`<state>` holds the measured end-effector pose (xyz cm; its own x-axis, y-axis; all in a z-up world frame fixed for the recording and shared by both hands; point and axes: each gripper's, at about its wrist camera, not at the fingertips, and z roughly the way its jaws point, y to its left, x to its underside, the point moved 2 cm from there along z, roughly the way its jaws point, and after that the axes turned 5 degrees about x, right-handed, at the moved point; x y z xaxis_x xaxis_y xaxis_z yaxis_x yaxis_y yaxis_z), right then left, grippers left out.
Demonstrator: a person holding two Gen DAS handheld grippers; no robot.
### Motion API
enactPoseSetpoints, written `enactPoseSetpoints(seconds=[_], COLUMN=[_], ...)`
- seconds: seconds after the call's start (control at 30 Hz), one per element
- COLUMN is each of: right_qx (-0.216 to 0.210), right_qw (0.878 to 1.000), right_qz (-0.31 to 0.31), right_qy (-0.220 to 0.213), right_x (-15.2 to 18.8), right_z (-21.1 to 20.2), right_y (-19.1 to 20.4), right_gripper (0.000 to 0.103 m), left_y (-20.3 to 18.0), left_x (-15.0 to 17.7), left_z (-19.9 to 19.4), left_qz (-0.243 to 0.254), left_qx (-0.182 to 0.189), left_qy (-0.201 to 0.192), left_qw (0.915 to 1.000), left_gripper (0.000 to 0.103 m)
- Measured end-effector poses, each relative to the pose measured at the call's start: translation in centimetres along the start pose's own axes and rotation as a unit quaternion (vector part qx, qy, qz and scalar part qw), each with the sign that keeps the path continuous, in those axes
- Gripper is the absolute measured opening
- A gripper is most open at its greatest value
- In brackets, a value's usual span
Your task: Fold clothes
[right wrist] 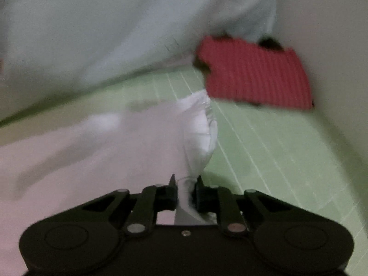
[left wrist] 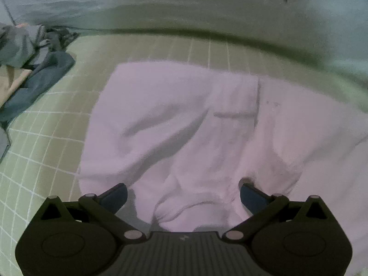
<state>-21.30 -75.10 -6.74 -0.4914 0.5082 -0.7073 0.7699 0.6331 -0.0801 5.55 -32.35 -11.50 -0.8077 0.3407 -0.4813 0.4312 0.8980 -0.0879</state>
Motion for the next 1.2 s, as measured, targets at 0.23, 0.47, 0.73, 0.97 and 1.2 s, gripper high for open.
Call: enactPoseSetpoints(seconds=[0.23,0.47,0.73,0.97,1.2], right_qx=[-0.033,-0.061,-0.07,-0.036,0.062], right_qw=[0.998,0.997,0.997,0.996,0.992], right_qz=[-0.029,0.017,0.006,0.06,0.112], right_qy=[-0.051,-0.033,0.033,-0.056,-0.011], right_x=[-0.5,2.6,10.4,8.8,9.8], right_z=[-6.6,-9.0,-8.2,-13.2,-10.7], right_y=[8.3,19.6,29.0,23.5,17.3], right_gripper=[0.015,0.019,0.053,0.064,0.074], left_y=[3.2,8.0,13.1,14.9,14.8], left_x=[0.1,2.1,4.5,4.8,5.6], left_z=[-5.3,-8.3,-8.8,-8.7,-8.2], left_qz=[-0.007,0.003,0.031,0.011,0.028], left_qx=[0.015,0.023,0.015,0.027,0.03], left_qy=[-0.063,-0.059,-0.042,-0.039,-0.026], left_qw=[0.9979,0.998,0.9985,0.9988,0.9988], left_gripper=[0.103,0.103,0.103,0.103,0.103])
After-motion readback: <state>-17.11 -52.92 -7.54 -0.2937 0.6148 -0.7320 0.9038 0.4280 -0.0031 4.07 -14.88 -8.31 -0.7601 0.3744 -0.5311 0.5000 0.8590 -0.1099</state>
